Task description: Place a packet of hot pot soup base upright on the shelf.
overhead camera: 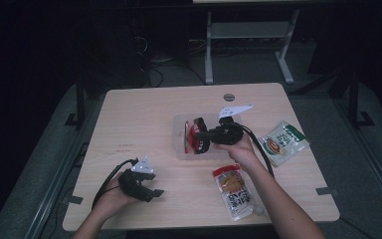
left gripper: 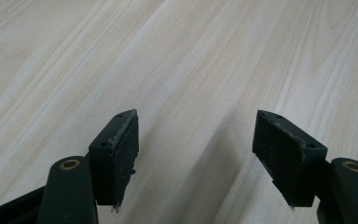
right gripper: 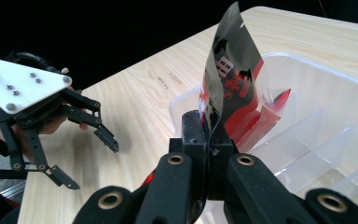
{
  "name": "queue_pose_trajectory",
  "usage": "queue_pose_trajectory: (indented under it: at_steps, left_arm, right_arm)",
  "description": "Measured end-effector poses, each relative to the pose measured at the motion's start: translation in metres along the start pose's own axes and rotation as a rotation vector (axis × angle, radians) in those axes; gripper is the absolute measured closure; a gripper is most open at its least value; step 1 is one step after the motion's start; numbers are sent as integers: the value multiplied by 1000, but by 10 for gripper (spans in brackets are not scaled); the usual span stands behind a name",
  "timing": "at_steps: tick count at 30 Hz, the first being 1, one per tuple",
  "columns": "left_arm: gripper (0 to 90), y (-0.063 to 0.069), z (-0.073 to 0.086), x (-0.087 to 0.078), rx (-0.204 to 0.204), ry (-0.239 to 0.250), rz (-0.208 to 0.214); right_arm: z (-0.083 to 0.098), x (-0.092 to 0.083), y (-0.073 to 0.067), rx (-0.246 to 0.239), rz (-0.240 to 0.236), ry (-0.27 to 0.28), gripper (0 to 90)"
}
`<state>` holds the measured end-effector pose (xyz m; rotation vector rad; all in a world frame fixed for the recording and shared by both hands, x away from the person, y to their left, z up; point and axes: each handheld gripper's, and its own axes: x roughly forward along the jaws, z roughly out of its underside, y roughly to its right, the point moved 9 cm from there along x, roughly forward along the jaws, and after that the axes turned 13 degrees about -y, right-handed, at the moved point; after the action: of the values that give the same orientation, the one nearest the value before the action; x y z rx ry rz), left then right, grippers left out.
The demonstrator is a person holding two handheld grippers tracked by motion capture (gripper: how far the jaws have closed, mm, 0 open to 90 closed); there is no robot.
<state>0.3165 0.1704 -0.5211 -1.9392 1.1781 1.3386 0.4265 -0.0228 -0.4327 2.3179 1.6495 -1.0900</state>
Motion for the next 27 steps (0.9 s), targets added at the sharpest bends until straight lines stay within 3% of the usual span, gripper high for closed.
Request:
queue_pose_trajectory:
  at_steps: [6,17,27]
  left_arm:
    - [311,0,0,0,0,-2,-1]
    - [311,0,1,0,1,-4,1]
    - [311,0,0,0,0,-4,2]
  right_arm:
    - [0,2,1,-4,12,6,874]
    - [-2,1,-1,-1,26,18,754]
    - [-5,-8,0,1,38,43,703]
